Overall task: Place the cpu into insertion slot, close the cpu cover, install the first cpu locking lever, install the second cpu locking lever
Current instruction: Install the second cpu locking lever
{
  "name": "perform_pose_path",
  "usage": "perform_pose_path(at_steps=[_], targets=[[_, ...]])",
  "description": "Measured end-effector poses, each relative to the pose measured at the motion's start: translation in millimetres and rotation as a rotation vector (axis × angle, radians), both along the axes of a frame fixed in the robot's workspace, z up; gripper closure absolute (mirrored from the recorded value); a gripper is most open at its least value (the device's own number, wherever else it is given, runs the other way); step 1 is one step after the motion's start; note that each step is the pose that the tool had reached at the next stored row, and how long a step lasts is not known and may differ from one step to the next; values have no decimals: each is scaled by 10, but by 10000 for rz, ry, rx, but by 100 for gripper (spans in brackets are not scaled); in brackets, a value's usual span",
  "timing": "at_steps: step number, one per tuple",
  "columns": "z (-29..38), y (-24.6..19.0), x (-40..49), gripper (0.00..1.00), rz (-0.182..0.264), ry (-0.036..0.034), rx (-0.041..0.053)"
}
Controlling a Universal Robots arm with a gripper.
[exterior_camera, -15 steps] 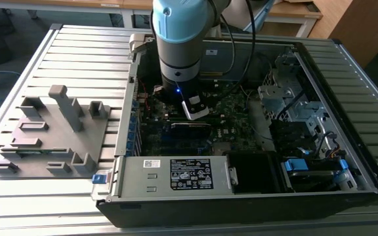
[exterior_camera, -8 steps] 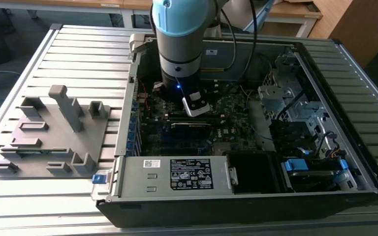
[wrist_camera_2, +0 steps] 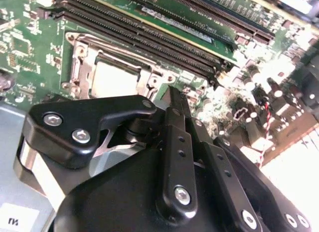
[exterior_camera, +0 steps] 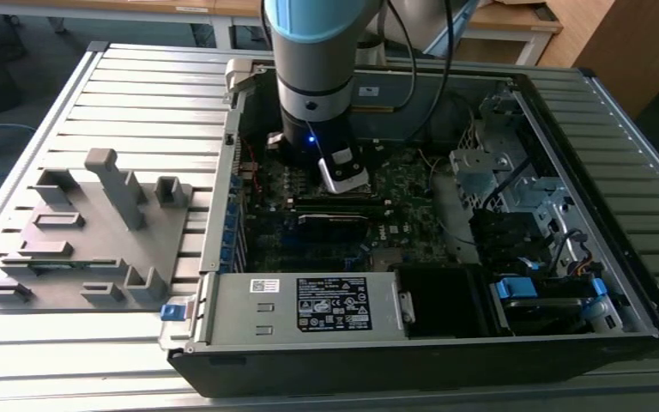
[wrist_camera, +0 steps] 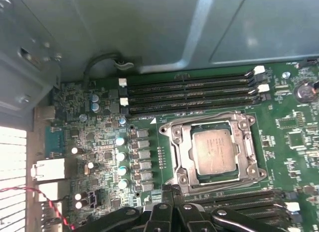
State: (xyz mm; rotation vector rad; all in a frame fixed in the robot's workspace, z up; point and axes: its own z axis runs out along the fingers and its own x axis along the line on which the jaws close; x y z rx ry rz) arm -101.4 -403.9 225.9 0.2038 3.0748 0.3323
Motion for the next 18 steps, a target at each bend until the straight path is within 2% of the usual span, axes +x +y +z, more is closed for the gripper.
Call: perform_pose_path(at_steps=[3, 10, 12, 16, 18], targets=[[54, 0, 0, 90, 0, 0, -1], [59, 5, 0, 90, 1, 2, -19], [57, 5, 0, 90, -4, -2, -100], [53, 18, 0, 90, -21, -8, -436], [52, 47, 0, 90, -29, -9, -560]])
